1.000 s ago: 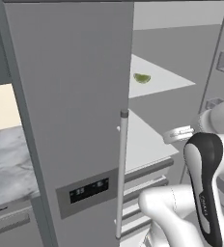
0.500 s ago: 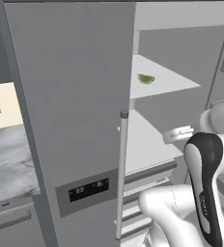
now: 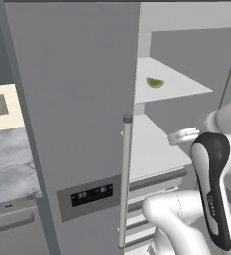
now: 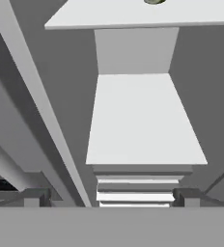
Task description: There is a bowl on the dining counter. Grab a lemon wedge from the fridge and place it in the bowl. Then get the liquor bottle and glass cup from the cabinet and place them next to the bowl.
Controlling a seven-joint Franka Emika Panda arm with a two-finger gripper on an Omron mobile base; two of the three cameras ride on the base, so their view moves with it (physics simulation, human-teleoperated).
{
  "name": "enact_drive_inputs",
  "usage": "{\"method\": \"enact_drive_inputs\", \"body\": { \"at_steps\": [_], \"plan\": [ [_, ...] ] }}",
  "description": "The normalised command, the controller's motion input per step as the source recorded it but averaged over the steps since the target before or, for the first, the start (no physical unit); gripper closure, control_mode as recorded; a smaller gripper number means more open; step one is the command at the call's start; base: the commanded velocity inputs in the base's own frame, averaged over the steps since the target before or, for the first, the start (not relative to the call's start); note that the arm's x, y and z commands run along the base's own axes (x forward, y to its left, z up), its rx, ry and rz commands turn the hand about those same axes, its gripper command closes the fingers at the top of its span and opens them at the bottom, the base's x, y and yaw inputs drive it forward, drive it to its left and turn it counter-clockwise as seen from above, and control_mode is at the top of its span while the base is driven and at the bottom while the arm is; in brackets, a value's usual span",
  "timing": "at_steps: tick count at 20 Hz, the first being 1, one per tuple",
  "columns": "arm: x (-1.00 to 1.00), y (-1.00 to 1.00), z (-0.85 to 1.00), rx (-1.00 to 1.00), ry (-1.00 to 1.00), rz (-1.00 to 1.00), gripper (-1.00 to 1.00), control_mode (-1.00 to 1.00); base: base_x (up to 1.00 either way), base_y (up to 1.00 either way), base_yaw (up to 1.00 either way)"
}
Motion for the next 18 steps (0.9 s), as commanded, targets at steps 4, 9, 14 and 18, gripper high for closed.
{"method": "enact_drive_inputs", "body": {
  "at_steps": [4, 9, 14, 18],
  "plan": [
    [0.65, -0.33, 0.07, 0.02, -0.05, 0.19, -1.00, -1.00, 0.00, 0.00, 0.00],
    [0.48, -0.10, 0.32, 0.00, -0.15, 0.17, -1.00, -1.00, 0.00, 0.00, 0.00],
    [0.40, 0.00, 0.43, -0.04, -0.08, 0.04, -1.00, -1.00, 0.00, 0.00, 0.00],
    [0.39, 0.00, 0.42, -0.07, 0.00, -0.02, -1.00, -1.00, 0.00, 0.00, 0.00]
  ]
}}
